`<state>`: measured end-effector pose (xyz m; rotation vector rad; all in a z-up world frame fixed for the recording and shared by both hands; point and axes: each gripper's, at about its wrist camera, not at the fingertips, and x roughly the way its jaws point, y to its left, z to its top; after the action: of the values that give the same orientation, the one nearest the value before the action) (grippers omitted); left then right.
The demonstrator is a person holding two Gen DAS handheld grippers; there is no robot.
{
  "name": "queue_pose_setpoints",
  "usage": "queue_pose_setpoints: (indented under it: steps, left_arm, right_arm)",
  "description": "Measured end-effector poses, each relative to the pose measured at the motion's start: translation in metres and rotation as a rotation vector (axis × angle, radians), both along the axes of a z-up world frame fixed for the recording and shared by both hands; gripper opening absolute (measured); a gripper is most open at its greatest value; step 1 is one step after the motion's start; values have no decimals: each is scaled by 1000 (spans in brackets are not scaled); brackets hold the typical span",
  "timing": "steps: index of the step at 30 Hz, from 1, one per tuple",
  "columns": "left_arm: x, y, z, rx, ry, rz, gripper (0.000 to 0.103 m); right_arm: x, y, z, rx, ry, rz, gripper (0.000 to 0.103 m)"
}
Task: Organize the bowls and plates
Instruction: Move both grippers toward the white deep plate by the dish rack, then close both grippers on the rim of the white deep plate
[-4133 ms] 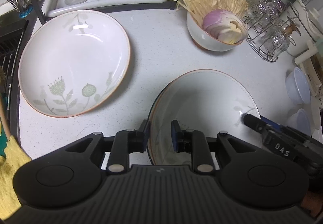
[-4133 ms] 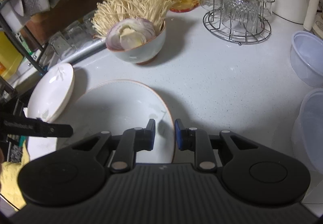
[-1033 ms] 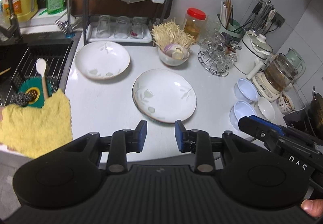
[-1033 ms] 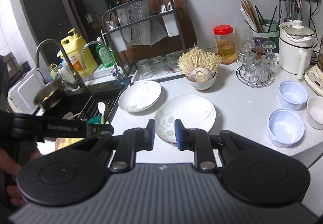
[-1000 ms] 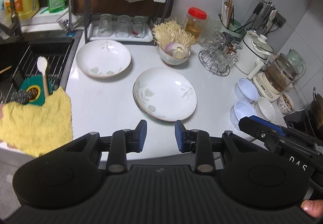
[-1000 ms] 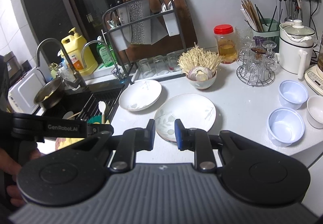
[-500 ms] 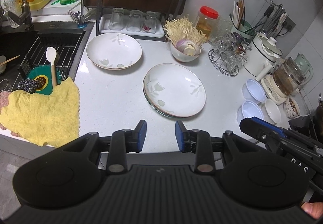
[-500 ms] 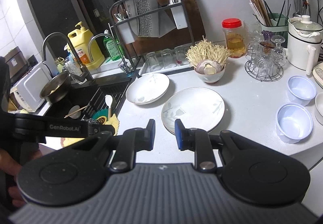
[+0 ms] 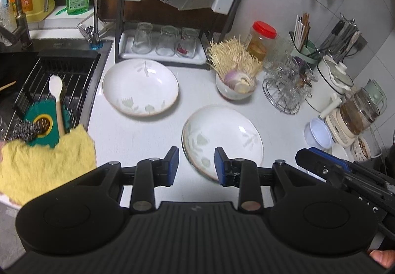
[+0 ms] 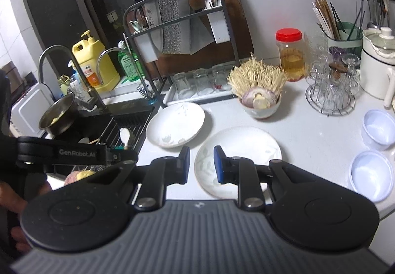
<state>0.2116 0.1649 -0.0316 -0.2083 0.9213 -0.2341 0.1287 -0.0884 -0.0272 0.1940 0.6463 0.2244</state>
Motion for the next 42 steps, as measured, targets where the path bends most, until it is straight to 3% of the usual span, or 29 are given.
queue_pose_setpoints:
  steps: [17, 22, 24, 26, 42]
  left_arm:
    - [88, 10, -20, -10, 39, -37, 38]
    - [113, 25, -33, 2, 46, -22, 49]
    - [125, 33, -41, 10, 56, -13, 54]
    - [135, 40, -49, 20, 64, -8, 56]
    - [215, 113, -119, 72, 121, 111, 57]
  right_arm:
    - [71, 11, -10, -7, 39, -39, 25]
    - [96, 16, -16, 2, 57, -36, 26]
    - [107, 19, -20, -1, 71, -38, 32]
    - [118, 22, -24, -1, 77, -36, 52]
    - [218, 64, -84, -15, 235, 38, 50]
